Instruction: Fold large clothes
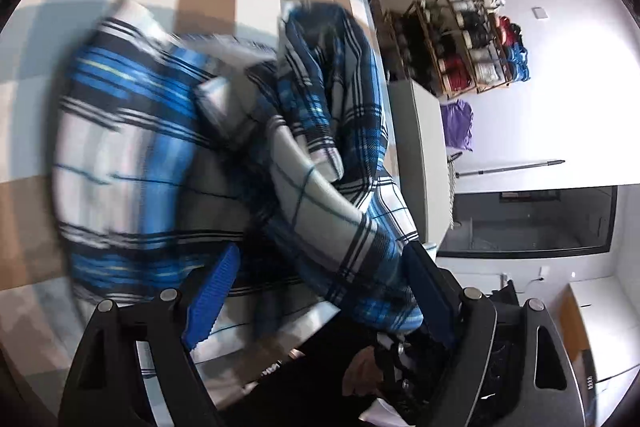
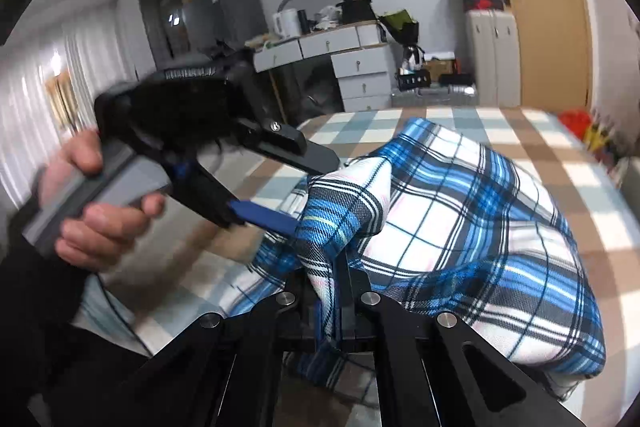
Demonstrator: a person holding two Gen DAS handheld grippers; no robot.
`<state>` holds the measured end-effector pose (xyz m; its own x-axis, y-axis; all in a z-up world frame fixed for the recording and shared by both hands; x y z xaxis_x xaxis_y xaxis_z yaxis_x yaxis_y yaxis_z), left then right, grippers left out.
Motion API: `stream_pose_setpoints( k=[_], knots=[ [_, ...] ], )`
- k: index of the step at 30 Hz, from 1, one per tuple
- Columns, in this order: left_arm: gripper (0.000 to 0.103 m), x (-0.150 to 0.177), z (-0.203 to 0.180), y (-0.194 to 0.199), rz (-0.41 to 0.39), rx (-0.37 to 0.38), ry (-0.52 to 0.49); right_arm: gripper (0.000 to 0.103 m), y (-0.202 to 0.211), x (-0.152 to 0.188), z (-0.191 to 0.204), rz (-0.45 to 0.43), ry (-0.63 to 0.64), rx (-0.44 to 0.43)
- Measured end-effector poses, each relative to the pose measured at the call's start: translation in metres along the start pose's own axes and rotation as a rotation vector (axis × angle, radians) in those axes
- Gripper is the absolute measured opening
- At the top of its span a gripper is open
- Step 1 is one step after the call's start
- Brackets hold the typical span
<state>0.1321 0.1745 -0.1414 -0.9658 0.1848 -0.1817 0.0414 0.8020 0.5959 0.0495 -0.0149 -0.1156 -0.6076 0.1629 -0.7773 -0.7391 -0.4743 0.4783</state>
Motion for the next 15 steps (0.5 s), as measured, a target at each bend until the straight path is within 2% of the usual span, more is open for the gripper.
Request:
stream_pose_setpoints(
  k=[2,5,9,12,15],
  knots=[
    [0.08,-0.008,0.0,-0.01,0.033,-0.016,0.034,0.003,0.002,-0.005,-0.003,0.008,-0.029,-0.018],
    [0.08,-0.02,0.013,-0.018,0.025,-0.058,0.135,0.003,0.005,-0.009,0.0,0.003,-0.045,-0.023],
    [0.081,-0.035,0.026,-0.029,0.027,-0.009,0.24,0.003,0.007,-0.006,0.004,0.005,-0.031,-0.003],
    [0.081,-0.048,0.021,-0.034,0.04,0.013,0.259,0.003,-0.002,0.003,0.009,0.041,0.008,0.026],
    [0.081,-0.059,0.003,-0.031,0.043,-0.014,0.224,0.004,-0.009,0.009,0.012,0.07,0.033,0.044]
  ],
)
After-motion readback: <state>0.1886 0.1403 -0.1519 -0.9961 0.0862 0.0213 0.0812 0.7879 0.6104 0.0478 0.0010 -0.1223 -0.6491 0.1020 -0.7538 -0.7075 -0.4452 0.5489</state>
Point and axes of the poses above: each gripper's, at about its wrist camera, not at the fingertips, and y roughly against the way its jaws point, z to its left, x to its underside, the point moved 2 cm from there along -y, roughly the way its jaws point, and after that the axes turned 10 degrees about -y, right-handed, at the moved point
